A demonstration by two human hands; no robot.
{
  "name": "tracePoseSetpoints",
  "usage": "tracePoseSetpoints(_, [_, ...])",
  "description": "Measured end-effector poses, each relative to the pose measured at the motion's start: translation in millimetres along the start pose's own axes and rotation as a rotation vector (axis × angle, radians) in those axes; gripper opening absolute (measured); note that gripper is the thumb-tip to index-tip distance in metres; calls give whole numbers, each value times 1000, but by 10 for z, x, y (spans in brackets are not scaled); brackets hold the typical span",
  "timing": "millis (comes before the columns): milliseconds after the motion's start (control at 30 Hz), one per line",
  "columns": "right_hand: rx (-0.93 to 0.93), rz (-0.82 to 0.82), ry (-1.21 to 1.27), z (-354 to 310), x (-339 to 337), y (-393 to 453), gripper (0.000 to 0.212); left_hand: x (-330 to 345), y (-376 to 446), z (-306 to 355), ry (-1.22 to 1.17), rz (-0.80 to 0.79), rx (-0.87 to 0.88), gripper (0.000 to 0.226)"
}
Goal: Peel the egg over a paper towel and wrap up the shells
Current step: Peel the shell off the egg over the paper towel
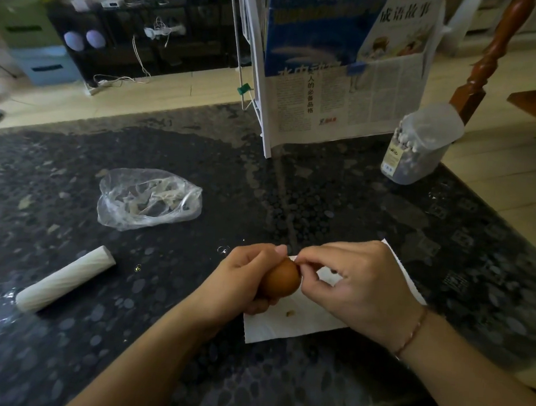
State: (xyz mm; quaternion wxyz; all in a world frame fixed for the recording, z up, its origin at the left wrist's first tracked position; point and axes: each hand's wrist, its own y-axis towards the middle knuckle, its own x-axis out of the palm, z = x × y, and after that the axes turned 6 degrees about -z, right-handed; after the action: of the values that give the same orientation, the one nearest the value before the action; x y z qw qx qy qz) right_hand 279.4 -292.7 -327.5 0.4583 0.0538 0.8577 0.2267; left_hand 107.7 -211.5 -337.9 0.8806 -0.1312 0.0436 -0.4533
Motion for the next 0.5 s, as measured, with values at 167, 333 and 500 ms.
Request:
tracePoseSetpoints(167, [207, 12, 323, -20, 1, 1, 13, -62, -1, -8, -113, -47, 37, 26])
tracePoseSetpoints(333, [185, -171, 80, 55, -65, -21, 16, -148, -9, -28, -131, -53, 119, 22])
tracePoseSetpoints(500, [216, -341, -131, 90, -3, -38, 18, -180, -25, -61, -97, 7, 145, 24])
